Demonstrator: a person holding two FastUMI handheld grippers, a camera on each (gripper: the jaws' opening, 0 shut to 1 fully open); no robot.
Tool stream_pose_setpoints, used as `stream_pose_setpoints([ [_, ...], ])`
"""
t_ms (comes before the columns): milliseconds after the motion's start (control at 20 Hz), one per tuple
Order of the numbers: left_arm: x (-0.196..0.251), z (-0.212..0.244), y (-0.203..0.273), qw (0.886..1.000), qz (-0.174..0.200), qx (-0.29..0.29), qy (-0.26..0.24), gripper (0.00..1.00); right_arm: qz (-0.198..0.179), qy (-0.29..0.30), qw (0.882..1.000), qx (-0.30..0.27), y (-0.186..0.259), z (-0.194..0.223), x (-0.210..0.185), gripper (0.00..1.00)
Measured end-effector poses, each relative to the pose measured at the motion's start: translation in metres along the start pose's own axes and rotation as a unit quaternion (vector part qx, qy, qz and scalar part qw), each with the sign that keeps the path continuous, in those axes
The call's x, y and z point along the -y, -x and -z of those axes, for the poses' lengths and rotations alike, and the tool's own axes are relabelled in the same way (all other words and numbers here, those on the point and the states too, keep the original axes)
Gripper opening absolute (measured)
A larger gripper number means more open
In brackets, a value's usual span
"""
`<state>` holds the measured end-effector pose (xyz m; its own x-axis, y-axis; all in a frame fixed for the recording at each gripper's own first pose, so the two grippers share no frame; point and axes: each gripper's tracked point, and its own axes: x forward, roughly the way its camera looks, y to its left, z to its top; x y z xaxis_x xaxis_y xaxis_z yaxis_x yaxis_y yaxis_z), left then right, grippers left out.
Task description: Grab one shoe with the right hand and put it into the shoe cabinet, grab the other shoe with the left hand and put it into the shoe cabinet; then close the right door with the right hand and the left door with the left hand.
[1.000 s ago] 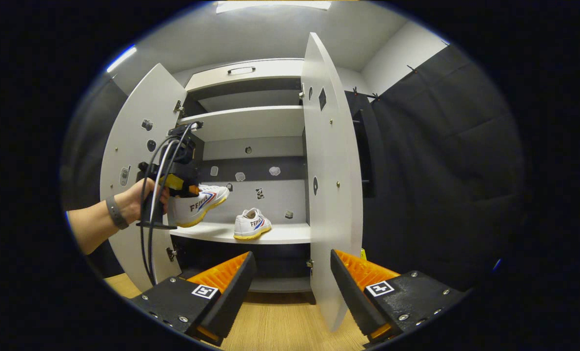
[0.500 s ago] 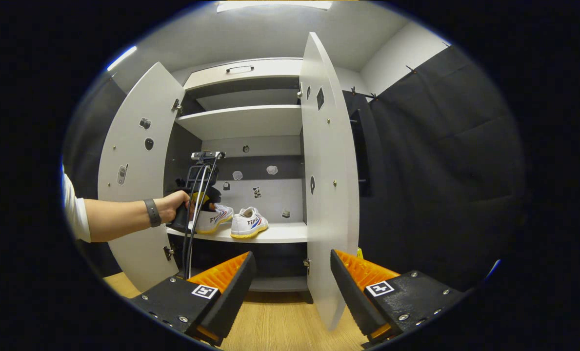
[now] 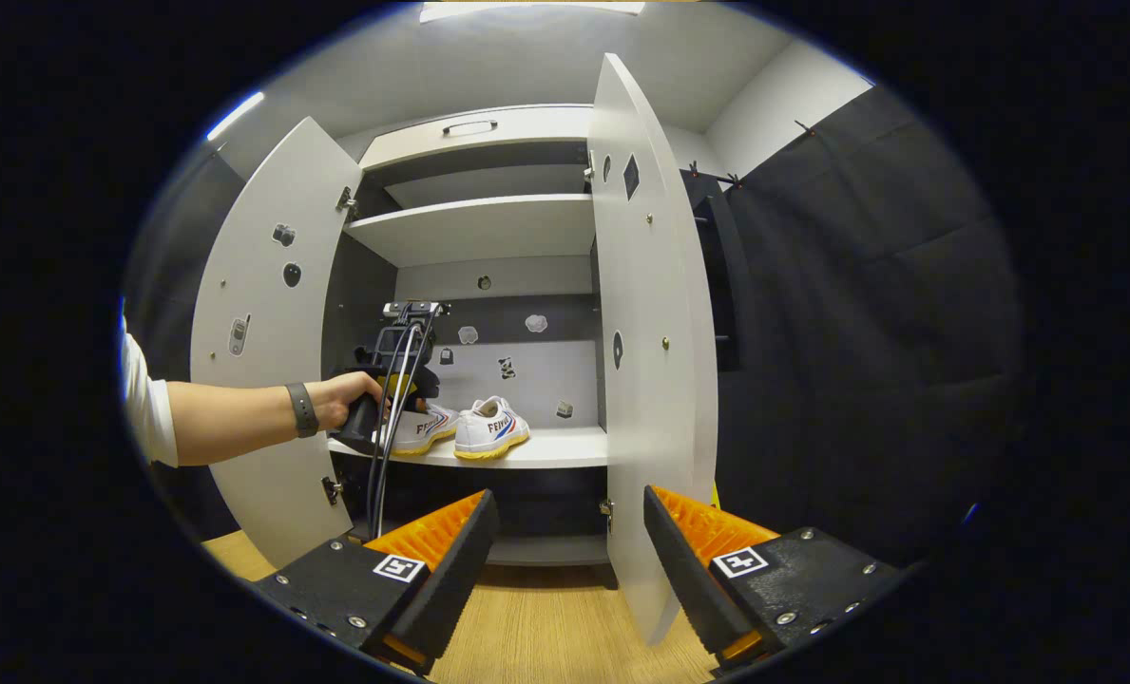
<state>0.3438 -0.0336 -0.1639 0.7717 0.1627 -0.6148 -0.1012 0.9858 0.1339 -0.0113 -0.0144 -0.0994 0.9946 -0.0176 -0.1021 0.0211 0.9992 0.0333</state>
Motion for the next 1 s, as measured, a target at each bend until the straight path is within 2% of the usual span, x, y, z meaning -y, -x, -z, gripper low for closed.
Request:
stream_pose_setpoints([
  [100, 0.008, -0.001, 0.002, 1.0, 0.021, 0.005, 0.013, 0.14, -0.002, 0.0, 1.0, 0.0, -0.001, 0.0, -0.001, 0.94],
  [150, 0.008, -0.003, 0.002, 0.999, 0.026, 0.01, 0.017, 0.27, -0.003, 0.0, 1.0, 0.0, 0.0, 0.0, 0.0, 0.94],
  [250, 0.009, -0.003, 0.006, 0.999, 0.034, 0.01, 0.024, 0.39, -0.003, 0.001, 1.0, 0.0, 0.001, 0.0, 0.001, 0.94],
  [400, 0.006, -0.005, 0.018, 0.997, 0.047, 0.02, 0.051, 0.48, -0.006, 0.0, 1.0, -0.001, 0.001, 0.0, 0.001, 0.94],
  [450, 0.004, -0.006, 0.023, 0.997, 0.05, 0.024, 0.058, 0.58, -0.007, 0.0, 1.0, 0.0, 0.002, -0.001, 0.0, 0.94],
  [500, 0.002, -0.004, 0.031, 0.996, 0.054, 0.026, 0.062, 0.63, -0.008, 0.001, 1.0, 0.001, 0.002, -0.001, 0.0, 0.94],
  [550, 0.002, -0.005, 0.039, 0.995, 0.063, 0.035, 0.068, 0.76, -0.01, 0.0, 1.0, 0.0, 0.003, -0.001, -0.001, 0.94],
  [850, -0.012, -0.038, 0.132, 0.981, 0.085, 0.164, 0.052, 0.97, -0.024, -0.012, 1.0, -0.001, 0.003, 0.0, -0.009, 0.94],
  [1000, -0.015, -0.041, 0.183, 0.97, 0.108, 0.207, 0.06, 0.99, -0.034, -0.013, 0.999, 0.003, 0.003, -0.003, -0.015, 0.94],
])
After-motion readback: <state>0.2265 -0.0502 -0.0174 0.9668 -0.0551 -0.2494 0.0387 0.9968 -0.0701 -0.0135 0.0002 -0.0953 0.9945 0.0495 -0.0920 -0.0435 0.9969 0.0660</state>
